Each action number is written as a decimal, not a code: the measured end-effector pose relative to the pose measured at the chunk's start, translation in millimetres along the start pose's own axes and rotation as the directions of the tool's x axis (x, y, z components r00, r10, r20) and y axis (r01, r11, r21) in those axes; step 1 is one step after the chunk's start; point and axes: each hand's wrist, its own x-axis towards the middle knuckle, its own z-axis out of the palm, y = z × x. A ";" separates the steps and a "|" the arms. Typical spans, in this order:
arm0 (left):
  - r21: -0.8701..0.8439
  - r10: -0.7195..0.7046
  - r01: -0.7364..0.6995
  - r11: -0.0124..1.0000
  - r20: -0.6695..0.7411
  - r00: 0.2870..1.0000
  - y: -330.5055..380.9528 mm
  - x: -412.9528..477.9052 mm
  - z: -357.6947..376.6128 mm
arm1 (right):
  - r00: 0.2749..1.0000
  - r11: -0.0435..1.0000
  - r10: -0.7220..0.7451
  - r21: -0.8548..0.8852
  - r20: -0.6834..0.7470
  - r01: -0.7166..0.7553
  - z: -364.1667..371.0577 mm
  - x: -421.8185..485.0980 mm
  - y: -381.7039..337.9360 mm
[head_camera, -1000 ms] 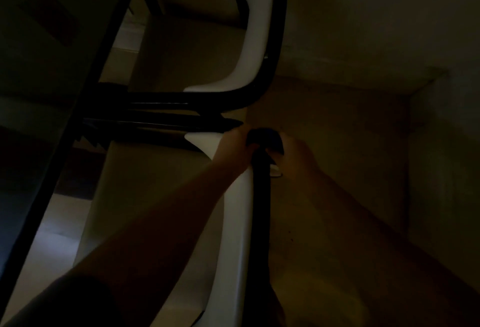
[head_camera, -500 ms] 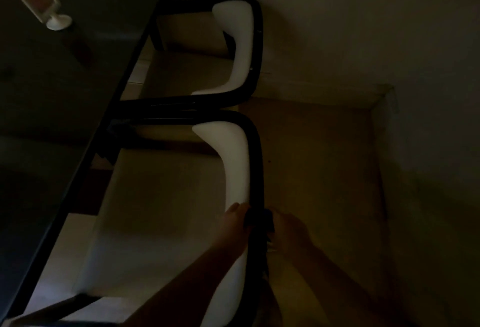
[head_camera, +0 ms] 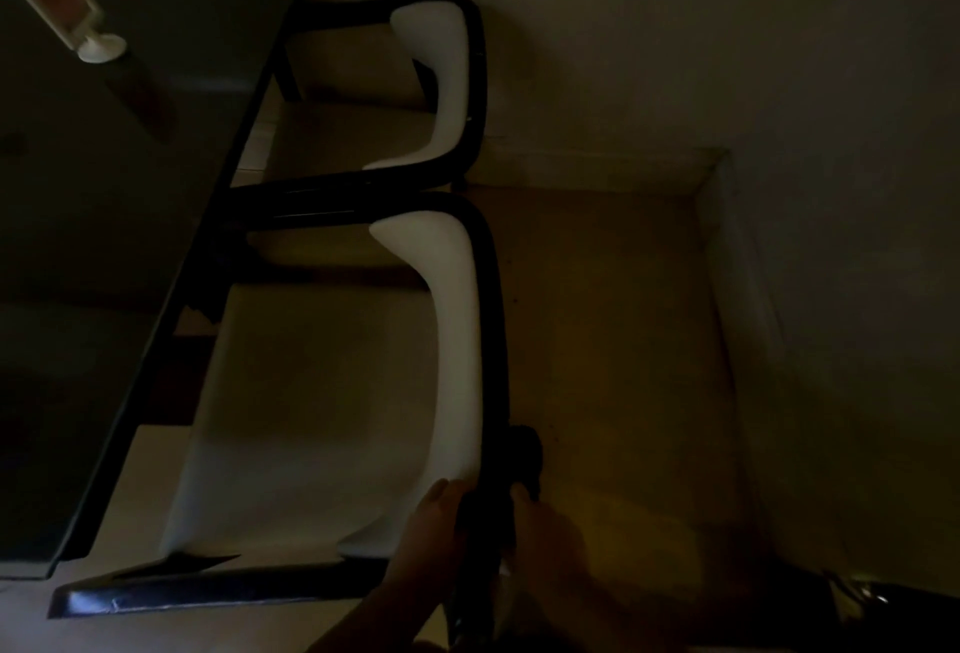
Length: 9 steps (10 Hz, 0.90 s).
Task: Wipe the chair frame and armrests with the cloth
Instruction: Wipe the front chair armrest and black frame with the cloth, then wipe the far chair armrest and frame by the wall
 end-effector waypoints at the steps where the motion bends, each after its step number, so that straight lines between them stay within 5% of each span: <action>1: 0.027 -0.020 0.019 0.999 0.048 0.999 0.2 -10.9 -0.7 | 0.999 0.999 -0.034 -0.028 -0.026 0.033 5.4 -10.7 -2.5; 2: 0.127 0.095 -0.099 0.987 0.039 0.995 7.3 -4.0 -4.7 | 0.999 0.999 -0.048 -0.026 -0.022 0.048 1.0 -3.6 -5.7; 5: -0.032 -0.128 0.125 0.992 -0.112 0.985 16.9 55.5 -1.6 | 0.996 0.977 -0.082 0.196 -0.037 0.088 -33.0 62.3 -14.3; 6: -0.129 -0.192 0.167 0.978 -0.218 0.957 41.3 112.8 -25.0 | 0.994 0.982 -0.081 0.163 -0.077 0.093 -67.7 118.3 -29.4; 8: -0.052 -0.252 0.248 0.967 -0.310 0.917 80.3 213.0 -77.3 | 0.946 0.954 -0.299 -0.021 -0.125 0.299 -151.5 221.1 -62.9; 9: -0.073 -0.274 0.267 0.961 -0.393 0.878 93.3 263.7 -103.4 | 0.922 0.934 -0.341 0.041 -0.184 0.354 -184.4 264.0 -85.3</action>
